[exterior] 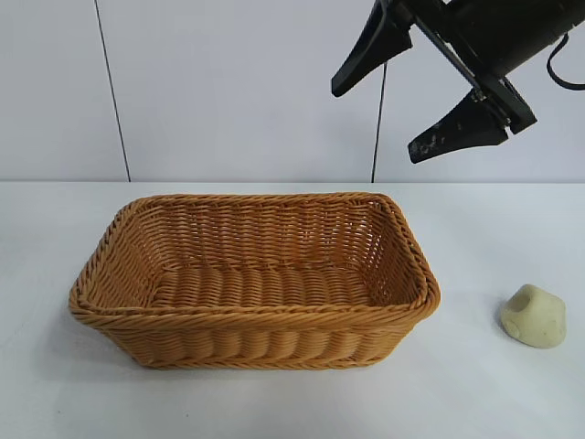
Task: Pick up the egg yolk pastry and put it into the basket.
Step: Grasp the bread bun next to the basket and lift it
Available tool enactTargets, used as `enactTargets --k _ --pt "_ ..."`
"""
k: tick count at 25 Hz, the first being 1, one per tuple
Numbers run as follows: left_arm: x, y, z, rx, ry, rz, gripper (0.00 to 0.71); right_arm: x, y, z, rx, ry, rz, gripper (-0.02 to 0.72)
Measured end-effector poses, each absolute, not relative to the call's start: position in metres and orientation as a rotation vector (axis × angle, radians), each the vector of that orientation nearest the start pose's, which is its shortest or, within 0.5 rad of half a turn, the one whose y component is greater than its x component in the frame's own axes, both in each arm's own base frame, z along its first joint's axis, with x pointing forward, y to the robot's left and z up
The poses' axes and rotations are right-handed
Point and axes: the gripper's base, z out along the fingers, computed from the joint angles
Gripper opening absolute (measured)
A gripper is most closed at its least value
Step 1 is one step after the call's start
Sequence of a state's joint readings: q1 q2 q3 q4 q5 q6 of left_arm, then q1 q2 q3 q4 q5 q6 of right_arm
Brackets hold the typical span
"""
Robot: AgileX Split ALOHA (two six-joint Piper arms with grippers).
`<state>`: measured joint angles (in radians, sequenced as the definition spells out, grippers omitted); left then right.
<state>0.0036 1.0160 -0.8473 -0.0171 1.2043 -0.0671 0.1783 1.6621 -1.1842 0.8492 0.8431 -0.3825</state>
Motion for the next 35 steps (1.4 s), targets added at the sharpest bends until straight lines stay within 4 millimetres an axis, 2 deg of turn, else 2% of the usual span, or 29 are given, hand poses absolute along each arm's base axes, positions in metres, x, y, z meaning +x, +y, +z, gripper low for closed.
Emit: enactTargets --k 4,5,10,17,18,21,25,35 --pt "0.122 -0.001 0.279 -0.105 2.772 -0.042 0.678 0.329 0.111 0.261 -0.109 2.599 0.934 0.695" --pt "0.122 -0.001 0.279 -0.105 2.772 -0.042 0.678 0.329 0.111 0.261 -0.109 2.599 0.934 0.695" --pt "0.080 -0.004 0.260 -0.110 2.617 -0.094 0.678 0.329 0.111 0.261 -0.109 2.599 0.934 0.695" --pt "0.035 -0.005 0.274 -0.089 2.310 -0.113 0.678 0.329 0.111 0.261 -0.109 2.599 0.934 0.695" --pt "0.022 -0.005 0.276 -0.082 2.225 -0.117 0.678 0.329 0.111 0.261 -0.109 2.599 0.934 0.695" --pt "0.007 -0.005 0.278 -0.075 2.126 -0.118 0.678 0.329 0.111 0.261 -0.109 2.599 0.934 0.695" --pt "-0.006 -0.005 0.278 -0.069 2.046 -0.112 0.678 0.329 0.111 0.261 -0.109 2.600 0.933 0.695" --pt "-0.006 -0.005 0.277 -0.069 2.043 -0.108 0.678 0.328 0.111 0.261 -0.114 2.603 0.929 0.695"
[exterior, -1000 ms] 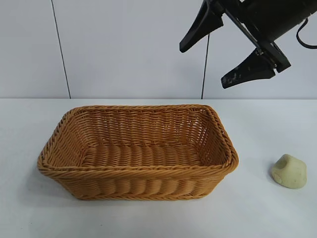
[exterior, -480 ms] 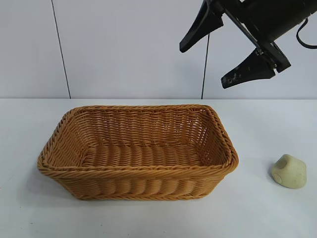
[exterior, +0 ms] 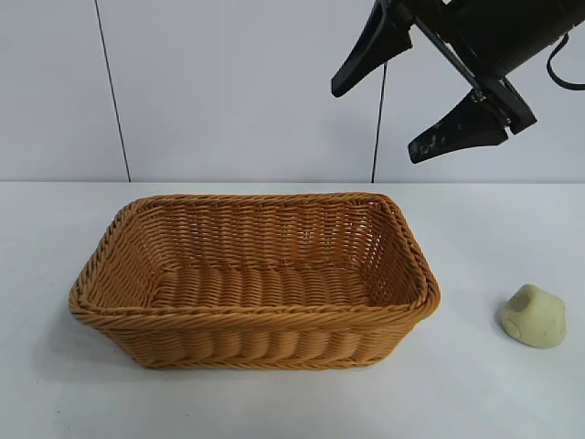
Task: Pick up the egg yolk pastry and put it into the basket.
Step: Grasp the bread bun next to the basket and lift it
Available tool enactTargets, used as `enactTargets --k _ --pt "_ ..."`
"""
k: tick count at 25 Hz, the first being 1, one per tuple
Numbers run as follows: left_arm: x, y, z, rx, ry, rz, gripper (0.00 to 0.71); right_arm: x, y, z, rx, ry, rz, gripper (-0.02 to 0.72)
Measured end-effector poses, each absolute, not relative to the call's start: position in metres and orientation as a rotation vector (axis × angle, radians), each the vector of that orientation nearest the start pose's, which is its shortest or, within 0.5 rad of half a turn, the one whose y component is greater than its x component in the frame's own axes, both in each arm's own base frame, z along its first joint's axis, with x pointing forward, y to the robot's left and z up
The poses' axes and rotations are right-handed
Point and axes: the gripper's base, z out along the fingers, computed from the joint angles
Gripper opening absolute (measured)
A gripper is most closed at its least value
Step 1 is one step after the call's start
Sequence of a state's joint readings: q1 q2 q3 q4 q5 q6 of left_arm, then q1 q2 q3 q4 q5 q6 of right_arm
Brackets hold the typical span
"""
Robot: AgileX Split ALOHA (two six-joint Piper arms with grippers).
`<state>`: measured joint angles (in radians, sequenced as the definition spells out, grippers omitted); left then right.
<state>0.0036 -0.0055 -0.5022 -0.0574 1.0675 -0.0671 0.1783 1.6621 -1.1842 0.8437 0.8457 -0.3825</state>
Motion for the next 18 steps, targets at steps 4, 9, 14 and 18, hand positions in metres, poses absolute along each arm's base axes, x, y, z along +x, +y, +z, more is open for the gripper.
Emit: enactTargets --k 4,9,14,18 --pt "-0.006 -0.005 0.277 -0.069 2.043 -0.108 0.678 0.328 0.107 0.262 -0.160 2.657 0.849 0.695" --pt "-0.006 -0.005 0.277 -0.069 2.043 -0.108 0.678 0.331 0.090 0.274 -0.171 2.778 0.541 0.695" --pt "-0.006 -0.005 0.277 -0.069 2.043 -0.108 0.678 0.332 0.068 0.277 -0.139 2.857 0.200 0.695" --pt "-0.006 -0.004 0.277 -0.069 2.043 -0.106 0.678 0.334 0.052 0.276 -0.074 2.864 0.141 0.695"
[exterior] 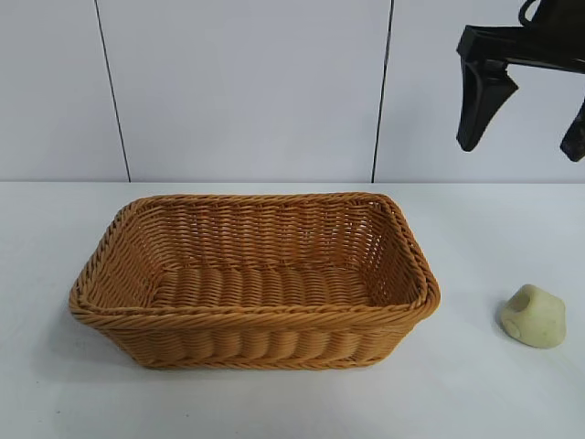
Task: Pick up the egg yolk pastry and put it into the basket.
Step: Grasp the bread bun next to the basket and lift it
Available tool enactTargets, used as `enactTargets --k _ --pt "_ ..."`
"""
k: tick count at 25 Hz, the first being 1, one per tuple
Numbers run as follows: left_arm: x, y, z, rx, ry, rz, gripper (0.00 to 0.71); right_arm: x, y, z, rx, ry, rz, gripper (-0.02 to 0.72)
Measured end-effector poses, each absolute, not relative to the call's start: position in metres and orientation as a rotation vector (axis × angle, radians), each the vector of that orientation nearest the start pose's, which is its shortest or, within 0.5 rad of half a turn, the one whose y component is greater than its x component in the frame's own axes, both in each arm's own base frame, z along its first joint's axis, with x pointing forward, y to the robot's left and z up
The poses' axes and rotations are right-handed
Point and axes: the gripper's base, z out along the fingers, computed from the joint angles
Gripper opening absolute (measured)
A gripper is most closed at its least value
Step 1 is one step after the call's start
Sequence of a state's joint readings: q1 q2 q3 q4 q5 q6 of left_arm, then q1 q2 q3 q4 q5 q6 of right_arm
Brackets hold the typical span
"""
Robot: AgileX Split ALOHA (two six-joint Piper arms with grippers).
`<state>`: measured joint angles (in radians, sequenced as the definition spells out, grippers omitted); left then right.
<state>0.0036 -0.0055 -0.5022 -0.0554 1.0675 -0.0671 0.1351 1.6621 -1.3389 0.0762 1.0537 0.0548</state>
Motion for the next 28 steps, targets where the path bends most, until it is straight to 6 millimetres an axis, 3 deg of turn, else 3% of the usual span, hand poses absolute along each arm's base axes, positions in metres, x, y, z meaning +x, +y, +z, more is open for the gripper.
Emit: enactTargets --k 5,9,18,28 --pt "-0.006 -0.004 0.277 -0.069 2.043 -0.105 0.678 0.335 0.025 0.275 -0.004 2.891 0.112 0.695" --pt "-0.006 -0.004 0.277 -0.069 2.043 -0.105 0.678 0.331 0.020 0.270 -0.016 2.924 0.107 0.695" --pt "-0.006 -0.004 0.277 -0.069 2.043 -0.105 0.678 0.308 0.019 0.208 -0.001 3.005 0.104 0.695" --pt "-0.006 -0.004 0.277 -0.069 2.043 -0.105 0.678 0.331 0.020 0.146 0.022 3.025 0.095 0.695"
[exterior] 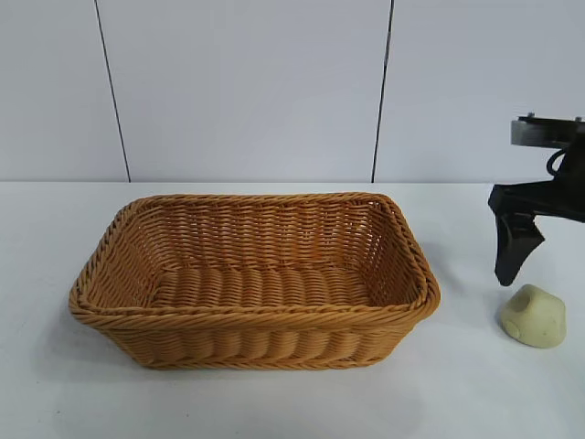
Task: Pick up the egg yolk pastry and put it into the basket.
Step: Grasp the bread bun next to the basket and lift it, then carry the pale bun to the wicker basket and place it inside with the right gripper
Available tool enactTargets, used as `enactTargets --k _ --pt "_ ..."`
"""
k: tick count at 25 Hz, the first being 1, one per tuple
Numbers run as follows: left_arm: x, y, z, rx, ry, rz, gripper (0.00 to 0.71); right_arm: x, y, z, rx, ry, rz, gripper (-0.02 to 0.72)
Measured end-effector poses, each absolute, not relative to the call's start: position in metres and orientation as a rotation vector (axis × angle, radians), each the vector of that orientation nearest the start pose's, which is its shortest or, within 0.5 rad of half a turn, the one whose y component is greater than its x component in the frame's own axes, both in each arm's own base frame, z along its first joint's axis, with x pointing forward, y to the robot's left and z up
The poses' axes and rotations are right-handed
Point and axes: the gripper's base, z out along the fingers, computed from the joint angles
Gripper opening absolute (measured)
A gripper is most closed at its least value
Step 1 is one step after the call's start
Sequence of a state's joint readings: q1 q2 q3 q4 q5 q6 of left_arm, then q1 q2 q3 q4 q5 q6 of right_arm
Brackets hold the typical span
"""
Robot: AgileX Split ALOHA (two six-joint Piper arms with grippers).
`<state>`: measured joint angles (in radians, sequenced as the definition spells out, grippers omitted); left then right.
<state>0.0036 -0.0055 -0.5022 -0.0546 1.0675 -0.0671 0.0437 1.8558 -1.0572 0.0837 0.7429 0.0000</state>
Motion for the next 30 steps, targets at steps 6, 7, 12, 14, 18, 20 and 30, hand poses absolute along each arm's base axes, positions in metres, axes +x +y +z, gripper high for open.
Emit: enactTargets --k 6,7,12,14,18,20,30 --pt "-0.006 -0.004 0.277 -0.069 2.043 -0.105 0.678 0.337 0.020 0.112 0.038 3.059 0.094 0.695" --pt "-0.006 -0.004 0.277 -0.069 2.043 -0.105 0.678 0.338 0.020 0.108 0.039 3.065 0.093 0.695" --pt "-0.006 -0.004 0.277 -0.069 2.043 -0.105 0.678 0.339 0.020 0.105 0.040 3.059 0.092 0.601" --pt "-0.006 -0.004 0.277 -0.069 2.043 -0.105 0.678 0.339 0.020 0.105 0.040 3.059 0.092 0.475" --pt "-0.006 -0.004 0.277 -0.069 2.043 -0.105 0.678 0.339 0.020 0.105 0.043 3.059 0.095 0.226" --pt "-0.006 -0.004 0.277 -0.069 2.043 -0.105 0.678 0.339 0.020 0.107 0.042 3.067 0.096 0.173" --pt "-0.006 -0.004 0.277 -0.069 2.043 -0.105 0.678 0.365 0.023 0.193 0.007 3.023 0.124 0.149"
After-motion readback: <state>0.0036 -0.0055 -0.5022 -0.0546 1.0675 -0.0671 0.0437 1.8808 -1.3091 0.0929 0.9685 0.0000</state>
